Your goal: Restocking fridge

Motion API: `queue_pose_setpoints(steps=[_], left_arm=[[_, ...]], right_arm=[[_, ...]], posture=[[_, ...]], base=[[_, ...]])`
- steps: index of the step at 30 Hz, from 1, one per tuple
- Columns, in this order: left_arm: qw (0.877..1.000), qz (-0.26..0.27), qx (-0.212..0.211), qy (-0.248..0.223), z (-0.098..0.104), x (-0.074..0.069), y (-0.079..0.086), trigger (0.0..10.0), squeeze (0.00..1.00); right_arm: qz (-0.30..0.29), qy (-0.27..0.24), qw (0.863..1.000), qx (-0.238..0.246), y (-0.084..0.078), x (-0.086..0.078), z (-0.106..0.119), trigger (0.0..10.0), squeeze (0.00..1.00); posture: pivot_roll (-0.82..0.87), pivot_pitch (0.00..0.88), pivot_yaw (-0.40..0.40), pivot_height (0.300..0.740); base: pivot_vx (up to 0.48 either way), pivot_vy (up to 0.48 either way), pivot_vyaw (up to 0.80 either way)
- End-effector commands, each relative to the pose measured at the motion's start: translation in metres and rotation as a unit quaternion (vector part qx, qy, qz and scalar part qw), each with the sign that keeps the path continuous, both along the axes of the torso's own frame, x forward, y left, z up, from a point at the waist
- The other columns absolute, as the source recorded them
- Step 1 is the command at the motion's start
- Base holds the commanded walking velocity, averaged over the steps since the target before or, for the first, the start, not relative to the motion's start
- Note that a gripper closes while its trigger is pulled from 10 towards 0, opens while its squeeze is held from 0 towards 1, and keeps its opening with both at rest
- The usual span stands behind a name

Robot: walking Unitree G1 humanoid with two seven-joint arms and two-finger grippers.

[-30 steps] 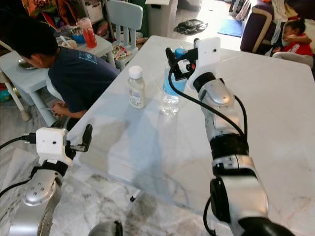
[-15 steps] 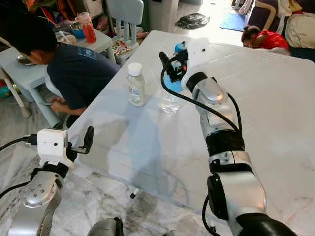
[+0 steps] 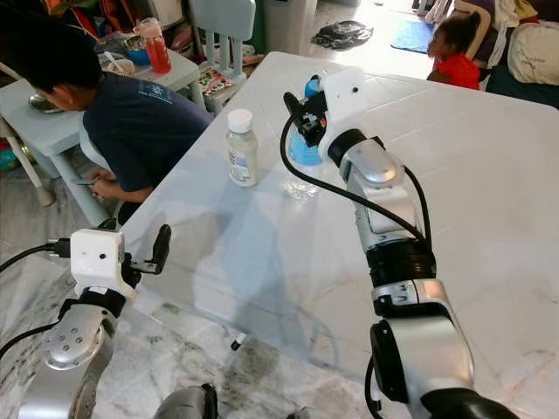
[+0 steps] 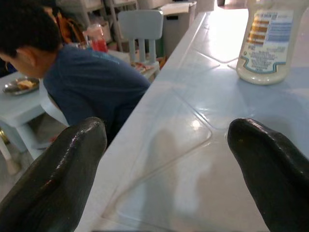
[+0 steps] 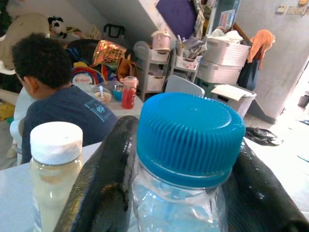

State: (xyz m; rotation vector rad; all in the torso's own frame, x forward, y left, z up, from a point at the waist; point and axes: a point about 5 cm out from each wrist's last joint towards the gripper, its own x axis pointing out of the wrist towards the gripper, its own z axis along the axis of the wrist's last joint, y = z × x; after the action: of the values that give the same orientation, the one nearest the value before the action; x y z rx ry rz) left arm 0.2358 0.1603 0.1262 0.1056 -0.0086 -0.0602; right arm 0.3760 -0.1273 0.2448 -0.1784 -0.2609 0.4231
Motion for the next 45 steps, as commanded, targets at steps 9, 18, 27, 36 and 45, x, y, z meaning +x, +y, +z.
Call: queue_pose_setpoints(steps=[9, 18, 27, 36, 45], left_arm=[[0.999, 0.007, -0.013, 0.038, -0.015, -0.002, -0.005, 10.0, 0.0], [0.999, 0.018, -0.022, 0.03, -0.011, 0.013, -0.003, 10.0, 0.0], [0.999, 0.018, -0.024, 0.03, -0.013, 0.017, -0.005, 10.0, 0.0], [0.999, 0.017, -0.025, 0.028, -0.014, 0.02, -0.007, 10.0, 0.0], [0.999, 0.021, -0.024, 0.021, -0.012, 0.024, -0.006, 10.0, 0.0]], right_arm=[[-0.072, 0.008, 0.996, 0.05, -0.015, -0.027, -0.025, 0.0, 0.0], [-0.079, 0.013, 0.992, 0.098, 0.007, -0.061, -0.041, 10.0, 0.0], [-0.094, 0.054, 0.99, 0.093, 0.0, -0.071, -0.065, 10.0, 0.0], [-0.091, 0.075, 0.99, 0.084, 0.004, -0.075, -0.078, 10.0, 0.0], [-0.076, 0.076, 0.991, 0.08, 0.005, -0.077, -0.079, 10.0, 0.0]], posture=[[0.13, 0.075, -0.022, 0.74], [0.11, 0.065, -0.015, 0.74], [0.1, 0.052, -0.024, 0.74], [0.09, 0.039, -0.027, 0.74], [0.09, 0.032, -0.034, 0.74]], base=[[0.0, 0.0, 0.0], [-0.032, 0.0, 0.0], [-0.314, 0.0, 0.0], [-0.326, 0.0, 0.0], [-0.315, 0.0, 0.12]])
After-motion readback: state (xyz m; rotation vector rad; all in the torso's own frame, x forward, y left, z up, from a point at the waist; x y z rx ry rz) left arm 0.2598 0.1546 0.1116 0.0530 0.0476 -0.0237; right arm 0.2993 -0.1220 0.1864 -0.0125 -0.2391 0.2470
